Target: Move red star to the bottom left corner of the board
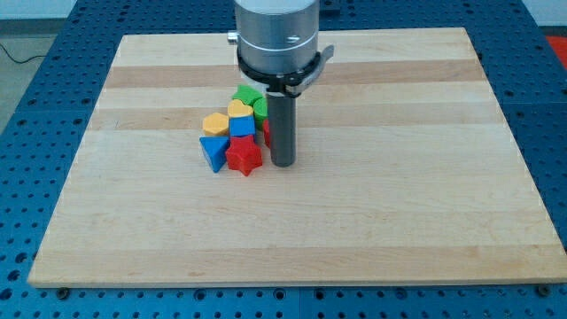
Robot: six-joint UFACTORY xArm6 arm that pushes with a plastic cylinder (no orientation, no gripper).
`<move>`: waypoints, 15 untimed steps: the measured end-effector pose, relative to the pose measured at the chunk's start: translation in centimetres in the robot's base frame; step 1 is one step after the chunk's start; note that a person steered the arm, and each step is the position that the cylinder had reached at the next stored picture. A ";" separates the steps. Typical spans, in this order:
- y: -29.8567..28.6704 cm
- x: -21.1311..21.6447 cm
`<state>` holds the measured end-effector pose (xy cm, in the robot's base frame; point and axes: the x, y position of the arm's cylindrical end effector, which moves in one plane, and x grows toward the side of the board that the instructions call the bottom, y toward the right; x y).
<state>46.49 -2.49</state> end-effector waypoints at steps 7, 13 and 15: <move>-11.2 4.0; -19.9 3.8; -20.2 6.6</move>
<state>53.13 -22.67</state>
